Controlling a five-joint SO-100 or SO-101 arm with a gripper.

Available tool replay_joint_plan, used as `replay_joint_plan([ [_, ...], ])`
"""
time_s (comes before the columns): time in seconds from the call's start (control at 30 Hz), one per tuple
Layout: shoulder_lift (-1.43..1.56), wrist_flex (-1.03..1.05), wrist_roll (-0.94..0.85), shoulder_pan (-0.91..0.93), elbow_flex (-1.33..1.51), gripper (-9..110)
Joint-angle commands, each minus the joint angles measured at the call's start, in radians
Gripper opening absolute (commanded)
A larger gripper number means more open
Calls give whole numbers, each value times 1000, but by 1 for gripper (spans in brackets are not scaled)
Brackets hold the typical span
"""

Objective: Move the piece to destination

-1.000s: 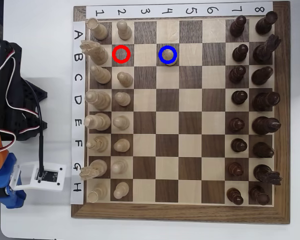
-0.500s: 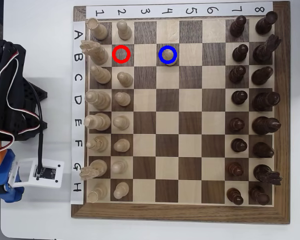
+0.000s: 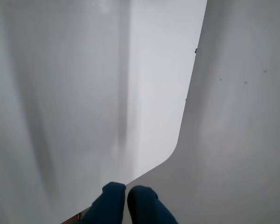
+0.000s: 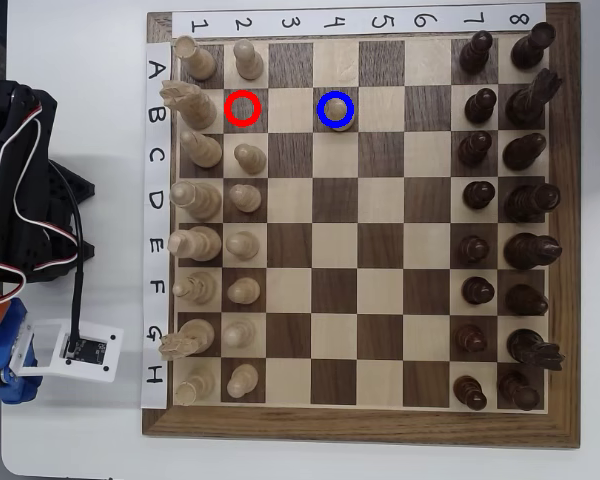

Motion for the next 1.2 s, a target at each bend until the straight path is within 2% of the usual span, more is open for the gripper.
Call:
replay_joint_plan([
  [0.0,60,0,-38,-3,-3,0],
  [0.27,60,-2,-124,-29,-2,0],
  [0.6,60,6,-64,14,-5,0],
  [1.17,60,8,-91,-5,-5,0],
])
